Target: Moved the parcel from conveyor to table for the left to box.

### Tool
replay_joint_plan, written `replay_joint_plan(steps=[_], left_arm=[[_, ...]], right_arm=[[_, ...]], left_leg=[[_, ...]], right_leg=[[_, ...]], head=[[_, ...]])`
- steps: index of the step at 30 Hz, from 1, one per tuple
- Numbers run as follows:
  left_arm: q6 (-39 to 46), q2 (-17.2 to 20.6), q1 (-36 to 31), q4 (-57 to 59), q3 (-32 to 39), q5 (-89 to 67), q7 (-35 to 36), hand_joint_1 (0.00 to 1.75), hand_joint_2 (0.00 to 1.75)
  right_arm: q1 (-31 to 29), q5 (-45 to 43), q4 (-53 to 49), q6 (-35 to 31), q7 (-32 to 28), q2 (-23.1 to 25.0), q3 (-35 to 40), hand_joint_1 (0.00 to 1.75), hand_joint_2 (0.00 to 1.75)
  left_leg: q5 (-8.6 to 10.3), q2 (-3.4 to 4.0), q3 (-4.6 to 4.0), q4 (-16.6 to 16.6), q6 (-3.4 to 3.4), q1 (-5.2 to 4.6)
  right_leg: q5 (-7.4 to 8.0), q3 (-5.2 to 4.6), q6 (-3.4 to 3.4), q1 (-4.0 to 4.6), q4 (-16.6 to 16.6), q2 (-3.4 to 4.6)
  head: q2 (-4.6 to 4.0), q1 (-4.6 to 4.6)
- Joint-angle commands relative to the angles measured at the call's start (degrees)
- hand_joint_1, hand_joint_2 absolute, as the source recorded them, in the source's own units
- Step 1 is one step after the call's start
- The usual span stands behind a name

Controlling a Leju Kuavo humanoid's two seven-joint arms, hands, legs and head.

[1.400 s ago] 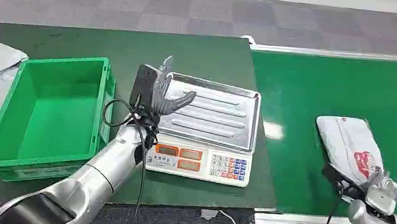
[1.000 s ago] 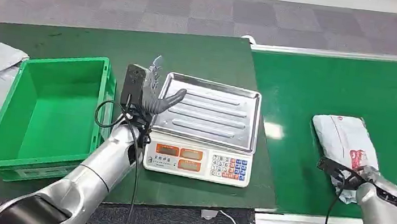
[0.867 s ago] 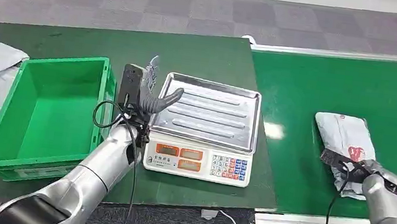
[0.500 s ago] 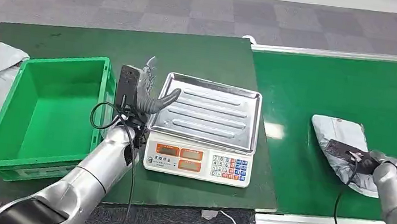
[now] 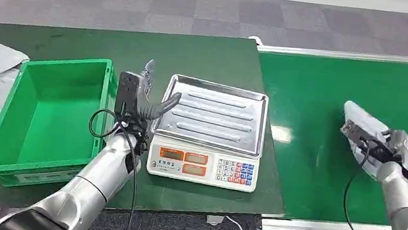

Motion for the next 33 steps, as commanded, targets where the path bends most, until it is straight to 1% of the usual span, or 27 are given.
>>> replay_joint_plan(steps=[1,2,3,4,6,7,8,10,13,16,18,19,20,21,22,23,24,25,26,27,28,30,31,33], left_arm=[[1.1,-0.9,-4.1,5.2,0.9,-1.8,-1.3,0.00,1.75],[1.1,-1.2,-4.4,5.9,0.5,-2.1,-1.7,0.00,1.75],[1.8,-1.3,-4.6,6.2,0.2,-2.5,-2.0,0.00,1.75],[2.5,-1.4,-4.8,6.6,-0.1,-3.0,-2.1,0.00,1.75],[4.9,-1.6,-5.9,8.2,-0.9,-4.3,-1.7,0.00,1.75],[5.4,-1.6,-6.4,8.9,-1.3,-4.9,-1.2,0.00,1.75],[5.2,-1.6,-6.5,9.2,-1.4,-5.0,-1.1,0.00,1.75],[5.9,-1.7,-6.8,9.2,-1.7,-5.5,-1.9,0.00,1.75],[5.9,-1.7,-6.8,9.2,-1.7,-5.5,-1.9,0.00,1.75],[5.9,-1.7,-6.7,9.0,-1.7,-5.5,-1.9,0.00,1.75],[6.7,-1.7,-6.5,8.7,-1.8,-5.8,-2.4,0.00,1.75],[6.5,-1.7,-6.3,8.3,-1.5,-5.5,-2.8,0.00,1.75],[6.6,-1.6,-6.2,8.1,-1.6,-5.6,-3.2,0.00,1.75],[6.4,-1.6,-6.1,7.9,-1.5,-5.5,-3.3,0.00,1.75],[5.5,-1.6,-6.1,7.6,-1.7,-5.4,-3.5,0.00,1.75],[5.3,-1.6,-6.0,7.4,-1.9,-5.6,-3.7,0.00,1.75],[5.1,-1.6,-6.0,7.2,-2.0,-5.7,-3.6,0.00,1.75],[4.8,-1.5,-6.0,6.8,-2.2,-5.7,-3.4,0.00,1.75],[4.5,-1.5,-6.2,6.7,-2.4,-5.6,-3.1,0.00,1.75],[4.5,-1.5,-6.3,6.6,-2.5,-5.6,-2.8,0.00,1.75],[3.4,-1.5,-6.9,6.5,-2.8,-5.4,-2.6,0.00,1.75],[3.6,-1.6,-7.1,6.4,-2.9,-5.4,-2.2,0.00,1.75],[3.6,-1.6,-7.2,6.4,-2.9,-5.4,-2.2,0.00,1.75],[3.6,-1.6,-7.1,6.4,-3.0,-5.3,-2.1,0.00,1.75]], right_arm=[[0.1,-2.9,-16.8,-22.9,-1.2,-0.8,6.5,1.75,1.75],[0.7,-3.3,-19.6,-24.6,-1.8,-1.8,7.1,1.75,1.75],[0.4,-3.4,-20.6,-25.2,-2.1,-2.3,7.3,1.75,1.75],[-0.1,-3.4,-21.5,-25.1,-2.2,-2.5,7.7,1.75,1.75],[-1.6,-2.4,-22.0,-27.6,-3.1,-2.3,9.9,1.75,1.75],[-2.7,-1.8,-21.5,-28.5,-3.7,-1.0,11.5,1.75,1.75],[-3.0,-1.2,-21.3,-29.1,-3.8,0.2,12.5,1.75,1.75],[-2.7,-0.3,-20.7,-29.6,-3.3,3.2,14.7,1.75,1.75],[-2.3,0.0,-20.7,-30.3,-2.8,3.7,15.1,1.75,1.75],[-2.3,-0.5,-20.5,-30.4,-2.6,3.0,15.5,1.75,1.75],[-1.4,-2.1,-21.3,-28.4,-4.5,3.6,17.2,1.75,1.75],[-0.2,-4.3,-22.6,-27.0,-7.2,5.0,18.8,1.75,1.75],[1.1,-3.2,-23.6,-27.4,-7.8,6.2,20.8,1.75,1.75],[2.4,-3.1,-24.6,-27.0,-7.7,7.6,22.4,1.75,1.75],[4.0,-3.6,-25.2,-25.8,-7.7,9.3,23.8,1.75,1.75],[5.3,-4.3,-26.1,-24.3,-8.4,10.5,25.7,1.75,1.75],[6.5,-4.3,-26.8,-23.9,-7.5,11.4,26.7,1.75,1.75],[8.4,-7.7,-28.0,-17.5,-7.9,13.3,29.5,1.75,1.75],[9.0,-10.8,-28.3,-13.0,-8.0,14.8,30.5,1.75,1.75],[9.4,-10.8,-29.1,-12.6,-7.3,15.5,31.5,1.75,1.75],[10.6,-16.3,-30.4,-6.7,-10.4,17.1,32.4,1.75,1.75],[11.2,-16.4,-31.3,-6.6,-9.7,17.4,32.9,1.75,1.75],[11.2,-16.4,-31.6,-6.6,-9.6,17.1,33.0,1.75,1.75],[11.1,-16.8,-32.4,-6.2,-9.3,16.2,33.0,1.75,1.75]], left_leg=[[-0.12,0.14,0.24,0.0,-0.07,0.02],[-0.16,0.09,0.32,0.0,-0.08,0.04],[-0.09,-0.12,0.26,0.0,-0.08,0.05],[0.00,-0.22,0.04,0.0,-0.05,0.00],[-0.08,-0.09,0.20,0.0,-0.05,-0.01],[-0.11,-0.03,0.32,0.0,-0.06,0.01],[-0.03,0.01,0.08,0.0,-0.05,-0.05],[-0.14,0.36,0.28,0.0,-0.09,0.01],[-0.10,0.40,0.31,-0.1,-0.09,0.04],[-0.05,0.21,0.23,-0.1,-0.07,0.01],[-0.03,0.16,0.24,0.0,-0.09,0.04],[-0.03,0.13,0.25,-0.1,-0.10,0.05],[0.00,0.15,0.18,0.0,-0.08,0.04],[-0.09,0.34,0.37,-0.1,-0.11,0.07],[-0.04,0.24,0.24,-0.1,-0.10,0.08],[-0.03,0.28,0.24,-0.1,-0.10,0.10],[-0.08,0.42,0.39,-0.1,-0.13,0.13],[-0.13,0.58,0.55,-0.2,-0.17,0.17],[-0.10,0.52,0.46,-0.2,-0.17,0.19],[-0.14,0.66,0.65,-0.3,-0.20,0.23],[-0.12,0.66,0.57,-0.2,-0.22,0.22],[-0.06,0.33,0.27,-0.1,-0.19,0.26],[-0.12,0.43,0.43,-0.1,-0.21,0.29],[-0.06,0.34,0.21,0.0,-0.21,0.23]], right_leg=[[-0.09,0.18,-0.09,0.02,0.0,0.14],[-0.12,0.30,-0.10,0.05,-0.1,0.10],[-0.12,0.29,-0.07,0.06,-0.1,-0.10],[-0.07,0.03,-0.02,0.00,0.0,-0.17],[-0.11,0.16,-0.03,-0.01,0.0,-0.03],[-0.10,0.28,-0.04,0.01,-0.1,0.03],[-0.03,0.02,-0.02,-0.06,0.0,0.07],[0.00,0.14,-0.07,0.00,0.0,0.43],[0.05,0.18,-0.09,0.04,-0.1,0.45],[0.00,0.12,-0.08,0.01,-0.1,0.22],[-0.02,0.16,-0.08,0.04,-0.1,0.17],[-0.01,0.18,-0.07,0.05,-0.1,0.14],[0.02,0.10,-0.05,0.05,-0.1,0.15],[0.01,0.25,-0.08,0.08,-0.2,0.35],[0.02,0.17,-0.06,0.08,-0.1,0.25],[0.05,0.18,-0.06,0.10,-0.1,0.30],[0.05,0.30,-0.09,0.13,-0.2,0.46],[0.06,0.41,-0.12,0.17,-0.3,0.60],[0.05,0.33,-0.11,0.18,-0.2,0.54],[0.05,0.46,-0.15,0.22,-0.3,0.69],[0.05,0.34,-0.15,0.22,-0.3,0.73],[0.00,0.15,-0.14,0.25,-0.1,0.38],[-0.05,0.27,-0.18,0.29,-0.1,0.48],[-0.06,0.03,-0.15,0.23,0.0,0.39]], head=[[0.00,0.00],[0.00,0.00],[0.00,0.00],[0.00,0.00],[0.00,0.00],[0.00,0.00],[0.00,0.00],[0.00,0.00],[0.00,0.00],[0.00,0.00],[0.00,0.00],[0.00,0.00],[0.00,0.00],[0.00,0.00],[0.00,0.00],[0.00,0.00],[0.00,0.00],[0.00,0.00],[0.00,0.00],[0.00,0.00],[0.00,0.00],[0.00,0.00],[0.00,0.00],[0.00,-0.02]])
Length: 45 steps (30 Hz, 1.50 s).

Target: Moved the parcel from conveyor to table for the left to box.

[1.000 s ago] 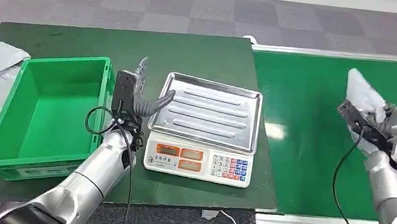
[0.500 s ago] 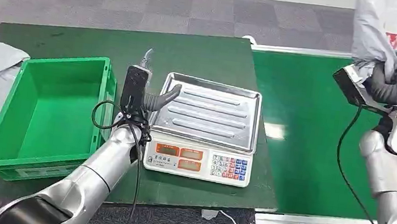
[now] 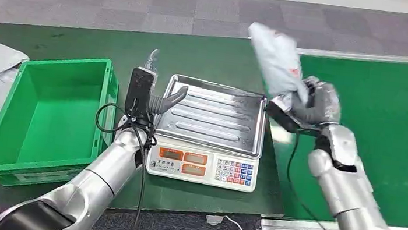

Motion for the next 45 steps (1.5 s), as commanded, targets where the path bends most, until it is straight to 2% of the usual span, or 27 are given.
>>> replay_joint_plan(steps=[1,7,9,11,12,16,23,26,27,28,30,37,38,41,43,44,45], left_arm=[[-0.6,1.2,-3.0,2.0,-2.9,0.2,0.9,0.00,1.75],[-0.6,1.2,-2.9,2.0,-3.0,0.2,0.9,0.00,1.75],[-1.2,1.2,-3.0,2.0,-3.2,0.5,0.7,0.00,1.75],[-2.0,0.9,-3.0,1.6,-3.7,0.9,0.0,0.00,1.75],[-3.9,0.6,-3.1,1.3,-4.9,1.2,-0.6,0.00,1.75],[-2.6,0.0,-3.3,1.4,-5.8,1.7,0.3,0.00,1.75],[-2.8,0.4,-3.1,1.4,-5.9,1.8,0.1,0.00,1.75],[-2.0,0.4,-3.1,1.0,-5.7,2.3,-0.3,0.00,1.75],[-1.5,0.2,-3.2,1.0,-5.7,2.4,-0.5,0.00,1.75],[-1.3,0.2,-3.5,1.3,-6.0,2.5,-0.4,0.00,1.75],[-1.0,0.3,-3.8,1.7,-6.2,2.7,-0.6,0.00,1.75],[-1.1,0.4,-3.8,1.8,-6.2,2.8,-0.7,0.00,1.75],[-1.1,0.4,-3.8,1.8,-6.2,2.8,-0.7,0.00,1.75],[0.6,0.5,-4.4,2.8,-7.1,2.0,-1.0,0.00,1.75],[3.5,1.3,-5.2,3.9,-9.1,-0.9,-0.5,0.00,1.75],[3.0,1.8,-5.0,3.8,-9.0,-1.1,0.5,0.00,1.75],[3.8,2.4,-4.9,3.8,-9.5,-2.2,0.7,0.00,1.75]], right_arm=[[2.5,-3.2,-4.6,3.7,0.1,4.9,8.8,1.75,1.75],[2.5,-3.3,-4.7,3.8,0.1,4.8,8.7,1.75,1.75],[2.9,-3.9,-4.7,5.7,-1.0,4.8,9.9,1.75,1.75],[4.9,-8.1,-5.2,10.1,-2.9,5.0,10.6,1.75,1.75],[4.7,-12.2,-6.2,20.8,-11.0,3.3,15.8,1.75,1.75],[6.2,-12.8,-6.4,20.7,-11.1,3.9,19.4,1.75,1.75],[4.9,-12.8,-6.0,20.9,-10.9,4.1,19.3,1.75,1.75],[3.1,-10.6,-6.0,13.0,-12.4,6.0,19.2,1.75,1.75],[2.9,-9.5,-6.4,8.3,-12.3,7.5,18.1,1.13,1.75],[2.7,-8.9,-6.9,6.9,-11.7,8.5,17.4,0.00,1.75],[3.4,-8.9,-8.5,5.0,-11.2,8.8,15.8,0.00,1.75],[4.0,-8.9,-9.0,4.8,-11.4,8.1,15.6,0.00,1.75],[4.0,-8.9,-9.0,4.8,-11.4,8.1,15.6,0.00,1.75],[6.4,-10.3,-13.0,-2.5,-11.8,7.3,10.6,0.00,1.75],[7.9,-11.0,-15.5,-8.4,-6.8,8.1,4.2,0.00,1.75],[7.9,-9.9,-16.3,-8.3,-5.4,7.4,2.3,0.00,1.75],[8.1,-9.3,-17.3,-8.9,-4.6,7.4,0.5,0.00,1.75]], left_leg=[[-0.05,0.08,0.07,0.0,-0.04,-0.02],[-0.07,0.13,0.09,0.0,-0.05,0.01],[-0.10,0.19,0.22,-0.1,-0.06,-0.02],[-0.10,0.13,0.29,-0.1,-0.09,0.00],[-0.07,0.06,0.20,-0.1,-0.09,0.02],[-0.06,0.02,0.15,0.0,-0.08,0.01],[-0.05,0.04,0.08,0.0,-0.08,-0.01],[-0.12,0.18,0.22,0.0,-0.10,-0.01],[-0.13,0.20,0.21,0.0,-0.10,0.00],[-0.14,0.24,0.22,0.0,-0.11,0.01],[-0.15,0.29,0.17,0.0,-0.13,0.00],[-0.13,0.10,0.26,0.0,-0.11,0.01],[-0.05,0.08,0.07,0.0,-0.09,-0.03],[-0.09,0.07,0.16,0.0,-0.11,-0.01],[-0.11,-0.04,0.24,0.0,-0.11,0.01],[-0.05,-0.07,0.05,0.0,-0.11,-0.02],[-0.11,-0.06,0.20,0.0,-0.11,-0.01]], right_leg=[[-0.03,0.02,-0.04,-0.02,0.0,0.09],[-0.01,0.09,-0.03,0.00,0.0,0.14],[-0.04,0.18,-0.06,-0.03,-0.1,0.20],[-0.05,0.27,-0.07,-0.01,-0.1,0.14],[-0.03,0.21,-0.06,0.02,-0.1,0.07],[-0.04,0.15,-0.05,0.01,-0.1,0.03],[-0.05,0.07,-0.07,-0.01,0.0,0.05],[-0.07,0.16,-0.09,-0.01,-0.1,0.18],[-0.06,0.16,-0.10,0.00,-0.1,0.20],[-0.06,0.17,-0.11,0.01,-0.1,0.24],[-0.06,0.09,-0.12,0.00,0.0,0.29],[-0.10,0.21,-0.13,0.02,-0.1,0.10],[-0.03,0.01,-0.10,-0.03,0.0,0.08],[-0.08,0.13,-0.11,-0.01,0.0,0.06],[-0.12,0.26,-0.12,0.01,-0.1,-0.05],[-0.07,0.04,-0.11,-0.02,0.0,-0.08],[-0.13,0.19,-0.13,0.00,0.0,-0.06]], head=[[0.00,0.00],[0.00,0.02],[0.00,0.02],[0.00,0.02],[0.00,0.02],[0.00,0.02],[0.00,0.02],[0.00,0.02],[0.00,0.02],[0.00,0.02],[0.00,0.02],[0.00,0.02],[0.00,0.02],[0.00,0.02],[0.00,0.02],[0.00,0.02],[0.00,0.02]])
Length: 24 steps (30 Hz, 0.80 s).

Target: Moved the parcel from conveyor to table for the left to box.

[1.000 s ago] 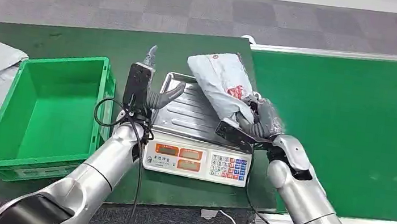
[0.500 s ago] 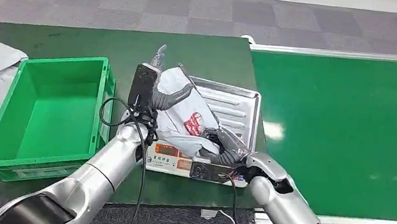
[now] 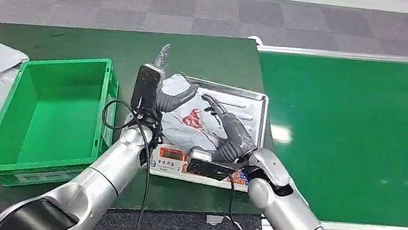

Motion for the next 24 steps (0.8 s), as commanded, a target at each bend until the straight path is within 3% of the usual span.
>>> replay_joint_plan(steps=[1,6,7,8,10,21,22,24], left_arm=[[4.6,3.9,-3.8,4.7,-6.3,-5.4,2.1,0.00,1.75],[4.3,4.3,-3.8,4.2,-6.0,-5.9,2.4,0.00,1.75],[2.2,6.7,-6.8,6.1,-9.7,-10.0,6.6,0.00,1.75],[-0.4,7.8,-8.5,6.6,-10.3,-10.8,7.9,0.00,1.75],[-1.7,8.5,-9.6,6.7,-9.7,-10.9,8.3,0.00,1.75],[-1.0,8.0,-9.0,6.7,-9.8,-11.2,8.3,0.00,1.75],[-8.9,11.0,-11.4,10.1,-20.4,-21.9,21.0,0.00,1.75],[-12.4,13.6,-11.2,11.4,-25.4,-28.9,23.9,0.00,1.75]], right_arm=[[1.6,0.3,-6.7,-10.5,7.5,-0.1,-16.0,0.00,1.75],[1.1,0.7,-5.5,-10.2,6.8,0.4,-16.8,0.00,1.75],[-3.0,3.9,-1.9,-17.0,8.8,0.5,-18.0,0.00,1.75],[-5.2,-0.7,-1.0,-15.8,7.0,-0.1,-19.1,0.00,1.75],[-6.8,-1.5,-0.5,-14.6,6.5,-0.6,-19.9,0.00,1.75],[-5.9,-1.5,-0.7,-14.6,6.3,-0.3,-19.6,0.00,1.75],[-9.6,-23.1,3.0,-7.5,1.6,0.2,-25.0,0.00,1.75],[-15.1,-22.3,10.4,-10.2,-1.2,-1.6,-25.1,0.00,1.75]], left_leg=[[-0.10,-0.01,0.28,-0.1,-0.02,0.02],[-0.07,0.14,0.16,0.0,-0.01,0.02],[-0.11,0.20,0.31,-0.1,-0.03,0.04],[-0.10,0.19,0.35,-0.1,-0.05,0.02],[-0.04,0.21,-0.02,0.1,-0.03,-0.03],[-0.02,0.15,0.15,0.0,-0.07,0.02],[-0.08,0.19,0.28,0.0,-0.08,0.05],[-0.04,0.28,0.14,0.1,-0.06,-0.02]], right_leg=[[-0.11,0.29,-0.04,0.02,-0.1,-0.01],[-0.02,0.14,-0.03,0.02,0.0,0.13],[-0.03,0.26,-0.07,0.04,-0.1,0.20],[-0.03,0.28,-0.09,0.03,-0.1,0.17],[0.02,-0.11,-0.06,-0.03,0.1,0.23],[0.04,0.08,-0.12,0.02,0.0,0.19],[0.01,0.23,-0.13,0.06,0.0,0.23],[0.06,0.03,-0.12,-0.01,0.1,0.32]], head=[[0.00,-0.02],[0.00,0.00],[0.00,0.00],[0.00,0.00],[0.00,0.00],[0.00,0.00],[0.00,0.00],[0.00,0.00]])
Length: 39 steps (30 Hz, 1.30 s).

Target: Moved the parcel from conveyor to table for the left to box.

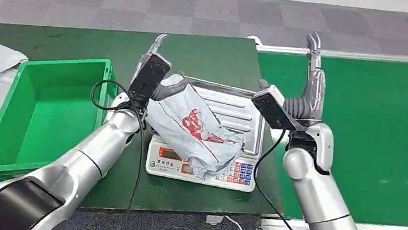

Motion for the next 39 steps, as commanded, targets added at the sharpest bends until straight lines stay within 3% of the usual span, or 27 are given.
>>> replay_joint_plan(steps=[1,9,10,11,13,16,20,35,36,37,38,39], left_arm=[[-13.2,8.5,-4.7,9.3,-21.7,-20.7,16.7,0.00,1.75],[-13.1,8.6,-4.3,9.0,-21.2,-21.1,16.4,0.00,1.75],[-23.0,10.4,-5.0,9.9,-27.7,-27.3,17.9,0.00,1.75],[-23.7,11.3,-4.4,10.2,-28.0,-27.7,16.9,0.00,1.75],[-23.4,12.3,-3.1,10.9,-27.6,-28.0,16.0,0.00,1.75],[-22.3,12.8,-0.9,10.8,-25.8,-27.1,14.7,0.00,1.75],[-19.1,12.6,2.8,9.9,-25.0,-27.4,14.4,0.00,1.75],[-18.0,11.8,4.7,8.6,-23.0,-26.3,13.4,0.00,1.75],[-17.3,11.5,6.1,7.7,-21.8,-25.9,12.7,0.45,1.75],[-16.3,11.2,8.4,6.1,-17.3,-22.2,11.2,1.59,1.75],[-16.4,11.4,9.6,5.3,-16.0,-21.8,10.8,1.75,1.75],[-15.3,11.9,10.9,4.2,-14.4,-20.9,10.0,1.75,1.75]], right_arm=[[-12.7,-21.5,16.0,6.4,-7.7,-1.4,-7.8,0.00,1.75],[-11.3,-21.1,14.1,6.2,-7.5,-0.8,-7.9,0.00,1.75],[-12.1,-17.9,14.8,6.2,-5.0,-1.9,-6.4,0.00,1.75],[-12.5,-16.9,14.9,5.7,-4.7,-2.2,-6.4,0.00,1.75],[-13.0,-16.2,15.0,6.0,-4.6,-2.1,-6.5,0.00,1.75],[-14.5,-15.7,15.5,7.9,-3.5,-1.3,-5.9,0.00,1.75],[-16.2,-12.7,16.3,10.9,-0.7,-0.2,-3.4,0.00,1.75],[-15.9,-12.2,15.7,11.9,-0.5,-0.4,-3.1,0.00,1.75],[-15.9,-11.9,15.4,12.5,0.1,-0.3,-3.0,0.00,1.75],[-15.7,-11.2,15.1,12.9,1.3,-0.3,-3.0,0.00,1.75],[-15.5,-10.8,14.9,13.2,2.0,-0.5,-3.2,0.00,1.75],[-15.5,-10.6,15.2,13.7,2.5,-0.5,-3.2,0.00,1.75]], left_leg=[[-0.09,0.21,0.11,0.1,0.01,-0.03],[-0.02,0.16,0.13,0.0,-0.03,0.00],[-0.06,0.18,0.23,0.0,-0.05,0.03],[-0.08,0.13,0.30,0.0,-0.05,0.04],[-0.06,0.25,0.20,0.0,-0.04,0.00],[-0.10,0.49,0.70,-0.3,-0.04,0.02],[-0.08,0.50,0.44,-0.2,-0.05,-0.08],[-0.08,0.48,0.98,-0.4,-0.09,-0.01],[-0.08,0.47,1.00,-0.4,-0.09,-0.02],[-0.08,0.46,1.03,-0.4,-0.08,-0.04],[-0.06,0.51,1.16,-0.6,-0.09,-0.04],[-0.08,0.36,1.01,-0.4,-0.08,-0.10]], right_leg=[[-0.02,0.05,-0.02,-0.02,0.1,0.20],[0.06,0.07,-0.05,0.01,0.0,0.20],[0.04,0.18,-0.07,0.04,-0.1,0.22],[-0.01,0.26,-0.07,0.06,-0.1,0.17],[0.05,0.09,-0.05,0.01,0.0,0.29],[0.09,0.56,-0.09,0.04,-0.4,0.53],[0.10,0.25,-0.05,-0.08,-0.1,0.56],[0.07,0.77,-0.14,-0.01,-0.2,0.48],[0.07,0.79,-0.14,-0.02,-0.2,0.47],[0.07,0.83,-0.14,-0.03,-0.3,0.46],[0.10,0.94,-0.14,-0.03,-0.4,0.51],[0.01,0.79,-0.12,-0.10,-0.1,0.36]], head=[[0.00,0.00],[0.00,0.00],[0.00,-0.02],[0.00,-0.02],[0.00,-0.02],[0.00,-0.02],[0.00,-0.02],[0.00,-0.02],[0.00,-0.02],[0.00,-0.02],[0.00,-0.02],[0.00,-0.02]])
